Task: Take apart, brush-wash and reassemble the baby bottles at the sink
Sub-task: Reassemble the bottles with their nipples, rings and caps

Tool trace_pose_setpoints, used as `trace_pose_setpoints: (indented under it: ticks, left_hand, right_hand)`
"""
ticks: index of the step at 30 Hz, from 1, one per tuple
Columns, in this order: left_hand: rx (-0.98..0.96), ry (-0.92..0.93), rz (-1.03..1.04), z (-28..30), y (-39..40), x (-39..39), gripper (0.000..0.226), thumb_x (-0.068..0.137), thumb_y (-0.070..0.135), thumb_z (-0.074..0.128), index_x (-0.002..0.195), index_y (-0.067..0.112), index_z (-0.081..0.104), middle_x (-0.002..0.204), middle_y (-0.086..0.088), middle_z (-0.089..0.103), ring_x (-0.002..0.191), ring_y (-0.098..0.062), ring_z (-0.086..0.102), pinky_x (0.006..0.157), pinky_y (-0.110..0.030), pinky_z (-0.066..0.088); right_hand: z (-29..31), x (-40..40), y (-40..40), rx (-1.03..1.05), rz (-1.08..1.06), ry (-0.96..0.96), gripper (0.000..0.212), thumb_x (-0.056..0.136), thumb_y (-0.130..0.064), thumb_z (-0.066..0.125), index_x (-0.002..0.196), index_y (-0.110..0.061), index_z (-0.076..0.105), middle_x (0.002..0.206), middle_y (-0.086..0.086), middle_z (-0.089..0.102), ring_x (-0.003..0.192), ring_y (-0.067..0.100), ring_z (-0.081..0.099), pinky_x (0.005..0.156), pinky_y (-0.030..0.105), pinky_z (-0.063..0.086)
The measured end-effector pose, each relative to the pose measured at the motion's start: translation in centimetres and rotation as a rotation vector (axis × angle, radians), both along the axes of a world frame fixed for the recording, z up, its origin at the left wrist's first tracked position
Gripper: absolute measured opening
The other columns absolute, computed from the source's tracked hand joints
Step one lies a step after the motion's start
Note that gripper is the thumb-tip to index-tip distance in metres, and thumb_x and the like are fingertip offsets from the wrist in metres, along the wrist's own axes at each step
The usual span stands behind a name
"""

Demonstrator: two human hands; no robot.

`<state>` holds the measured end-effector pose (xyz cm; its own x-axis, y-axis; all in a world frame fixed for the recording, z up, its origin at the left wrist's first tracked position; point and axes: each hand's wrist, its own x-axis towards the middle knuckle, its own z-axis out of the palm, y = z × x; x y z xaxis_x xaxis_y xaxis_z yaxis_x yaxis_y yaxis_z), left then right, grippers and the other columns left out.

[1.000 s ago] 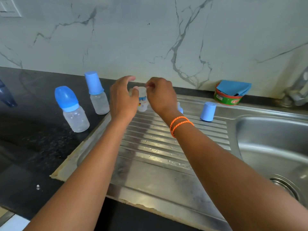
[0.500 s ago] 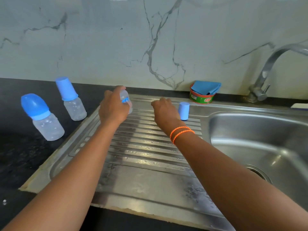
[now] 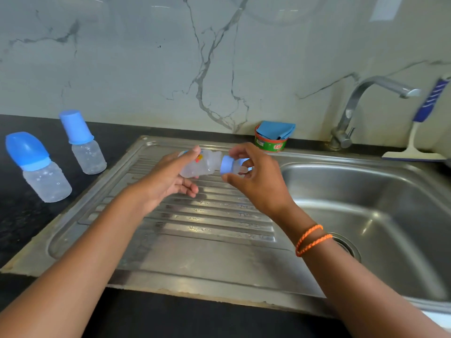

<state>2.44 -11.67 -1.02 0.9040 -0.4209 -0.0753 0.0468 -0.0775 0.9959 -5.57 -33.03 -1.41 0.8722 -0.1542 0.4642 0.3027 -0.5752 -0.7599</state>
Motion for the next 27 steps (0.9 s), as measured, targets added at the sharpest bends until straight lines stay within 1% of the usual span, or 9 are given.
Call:
trace_pose_setpoints:
  ticks: [3,6,10,15,19,21,22,25,27]
  left_hand:
    - [-0.012,-0.011,-0.03,0.5,-1.0,-1.5,0.053,0.096,0.063,0.058,0.117,0.014,0.062,0.084,-0.014,0.057,0.057,-0.028,0.056,0.059,-0.037,0.053]
    - [0.033,-0.022,-0.048,0.5,-1.5,-2.5,0.051,0.096,0.068,0.054,0.114,0.02,0.062,0.077,-0.01,0.053,0.055,-0.025,0.05,0.053,-0.033,0.047]
    - [0.093,-0.02,-0.064,-0.1,-1.8,-3.1,0.056,0.094,0.074,0.051,0.114,0.022,0.062,0.073,-0.007,0.051,0.052,-0.022,0.045,0.05,-0.031,0.041]
    - [0.136,-0.014,-0.026,0.0,-1.9,-3.7,0.058,0.094,0.08,0.04,0.105,0.029,0.064,0.066,-0.002,0.047,0.044,-0.015,0.03,0.045,-0.023,0.026]
    - [0.111,-0.098,-0.007,0.0,-2.0,-3.8,0.054,0.096,0.075,0.046,0.109,0.026,0.065,0.075,-0.006,0.053,0.047,-0.013,0.033,0.044,-0.024,0.028]
    - [0.03,-0.169,-0.043,0.1,-2.1,-4.0,0.036,0.097,0.059,0.062,0.112,0.027,0.065,0.09,-0.011,0.057,0.057,-0.016,0.046,0.05,-0.029,0.041]
    - [-0.03,-0.197,-0.09,0.1,-2.2,-4.0,0.029,0.096,0.046,0.071,0.116,0.027,0.064,0.098,-0.012,0.059,0.066,-0.019,0.053,0.057,-0.034,0.048]
    - [-0.101,-0.319,-0.19,0.1,-2.1,-4.0,0.055,0.085,0.012,0.081,0.132,0.027,0.059,0.116,-0.004,0.064,0.097,-0.019,0.061,0.085,-0.035,0.054]
    - [-0.11,-0.349,-0.199,0.1,-2.2,-4.0,0.072,0.08,0.008,0.081,0.143,0.032,0.054,0.133,0.001,0.062,0.114,-0.016,0.064,0.095,-0.032,0.053]
  right_hand:
    - [0.1,-1.6,-0.4,0.032,0.012,-0.028,0.038,0.082,-0.015,0.088,0.114,-0.025,0.072,0.107,-0.017,0.071,0.088,0.009,0.062,0.075,0.028,0.055]
    - [-0.3,-2.4,-1.0,0.114,0.042,-0.052,0.04,0.084,-0.014,0.088,0.12,-0.026,0.073,0.116,-0.016,0.072,0.103,0.013,0.066,0.085,0.033,0.06]
    - [-1.0,-2.8,-1.1,0.214,0.118,-0.039,0.042,0.084,-0.005,0.087,0.121,-0.021,0.075,0.122,-0.017,0.072,0.105,0.017,0.072,0.088,0.03,0.062]
    - [-1.1,-2.7,-0.8,0.192,0.161,-0.055,0.044,0.087,0.002,0.082,0.123,-0.022,0.075,0.124,-0.018,0.068,0.108,0.017,0.069,0.087,0.03,0.063]
    - [-1.4,-2.7,-0.8,0.239,0.124,-0.013,0.032,0.092,-0.015,0.083,0.123,-0.018,0.075,0.115,-0.005,0.076,0.098,0.02,0.075,0.086,0.035,0.064]
    - [-1.3,-2.8,-0.7,0.279,0.074,0.019,0.024,0.097,-0.029,0.078,0.111,-0.01,0.075,0.092,0.008,0.078,0.079,0.026,0.078,0.076,0.044,0.066]
    - [-1.2,-2.8,-0.8,0.304,0.055,0.027,0.031,0.1,-0.035,0.074,0.1,-0.004,0.074,0.079,0.013,0.076,0.068,0.03,0.076,0.069,0.048,0.065]
    - [-0.8,-2.8,-1.1,0.46,0.059,0.086,0.054,0.102,-0.041,0.068,0.086,0.011,0.068,0.069,0.025,0.069,0.053,0.036,0.069,0.053,0.041,0.058]
    - [-0.7,-2.8,-1.0,0.522,0.096,0.102,0.047,0.102,-0.035,0.069,0.093,0.011,0.07,0.075,0.029,0.069,0.057,0.035,0.07,0.056,0.039,0.059]
